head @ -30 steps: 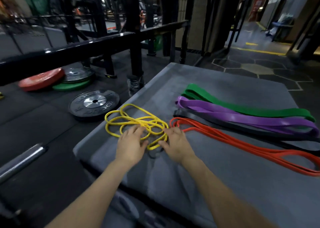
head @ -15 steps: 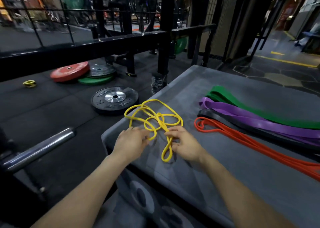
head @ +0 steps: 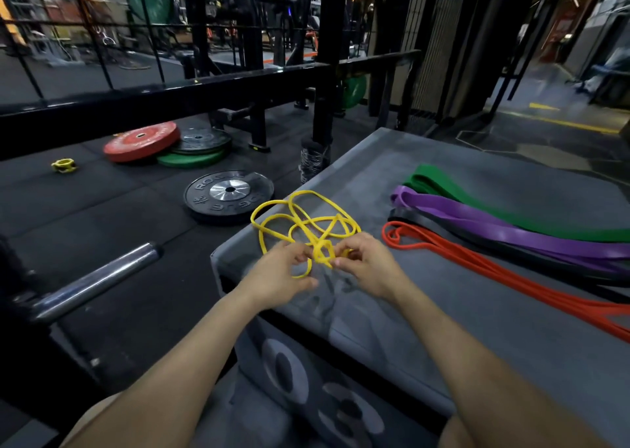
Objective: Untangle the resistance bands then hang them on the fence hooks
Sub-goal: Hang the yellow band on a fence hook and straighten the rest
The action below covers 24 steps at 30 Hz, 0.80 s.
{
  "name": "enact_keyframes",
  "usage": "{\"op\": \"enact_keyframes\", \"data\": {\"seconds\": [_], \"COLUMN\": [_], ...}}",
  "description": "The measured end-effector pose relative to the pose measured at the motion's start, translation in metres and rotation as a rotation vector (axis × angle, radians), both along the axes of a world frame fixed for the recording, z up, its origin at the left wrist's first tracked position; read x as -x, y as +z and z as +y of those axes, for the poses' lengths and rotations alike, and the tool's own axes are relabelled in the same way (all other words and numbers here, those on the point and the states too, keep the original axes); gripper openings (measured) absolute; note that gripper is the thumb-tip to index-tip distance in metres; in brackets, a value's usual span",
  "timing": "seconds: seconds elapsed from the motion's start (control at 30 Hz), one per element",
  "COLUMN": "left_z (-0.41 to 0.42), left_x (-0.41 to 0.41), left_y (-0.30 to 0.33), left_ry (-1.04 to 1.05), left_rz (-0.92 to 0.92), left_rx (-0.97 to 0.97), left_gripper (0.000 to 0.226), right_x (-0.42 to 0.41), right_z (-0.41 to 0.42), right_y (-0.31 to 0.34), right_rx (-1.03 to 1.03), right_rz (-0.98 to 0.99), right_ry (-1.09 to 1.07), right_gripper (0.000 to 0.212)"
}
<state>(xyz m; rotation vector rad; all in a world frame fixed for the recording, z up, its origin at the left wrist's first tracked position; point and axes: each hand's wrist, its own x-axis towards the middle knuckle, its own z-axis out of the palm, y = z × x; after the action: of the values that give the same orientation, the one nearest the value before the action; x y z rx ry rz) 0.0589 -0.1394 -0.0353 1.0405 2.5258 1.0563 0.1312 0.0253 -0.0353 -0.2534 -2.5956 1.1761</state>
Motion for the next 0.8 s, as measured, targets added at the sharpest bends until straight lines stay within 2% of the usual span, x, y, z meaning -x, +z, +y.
{"op": "enact_keyframes", "data": {"seconds": [0.07, 0.17, 0.3, 0.47, 0.7, 0.8], "left_z": [0.003, 0.007, 0.013, 0.019, 0.01, 0.001], "left_x": [-0.006, -0.007, -0.005, -0.007, -0.018, -0.017], "left_y": [0.004, 0.009, 0.01, 0.017, 0.048, 0.069], "left_ry": [-0.034, 0.014, 0.124, 0.115, 0.144, 0.196], "left_rz": [-0.062, -0.039, -0.039, -0.044, -0.032, -0.019], "left_rx": [-0.084, -0.228, -0.347, -0.504, -0.709, -0.782], "left_gripper": [0.032, 0.004, 0.013, 0.011, 0.017, 0.007], "right_x": [-0.002, -0.005, -0.003, -0.002, -0.007, -0.014], "right_z": [0.0, -0.003, -0.005, -0.012, -0.021, -0.018], "right_y": [0.002, 0.003, 0.006, 0.024, 0.047, 0.055], "right_rx": [0.076, 0.134, 0.157, 0.204, 0.326, 0.409], "right_rz": [0.033, 0.05, 0.13, 0.335, 0.451, 0.473], "right_ry": [-0.013, 0.02, -0.054, -0.182, -0.207, -0.161], "right_gripper": [0.012, 0.006, 0.01, 0.026, 0.026, 0.039]}}
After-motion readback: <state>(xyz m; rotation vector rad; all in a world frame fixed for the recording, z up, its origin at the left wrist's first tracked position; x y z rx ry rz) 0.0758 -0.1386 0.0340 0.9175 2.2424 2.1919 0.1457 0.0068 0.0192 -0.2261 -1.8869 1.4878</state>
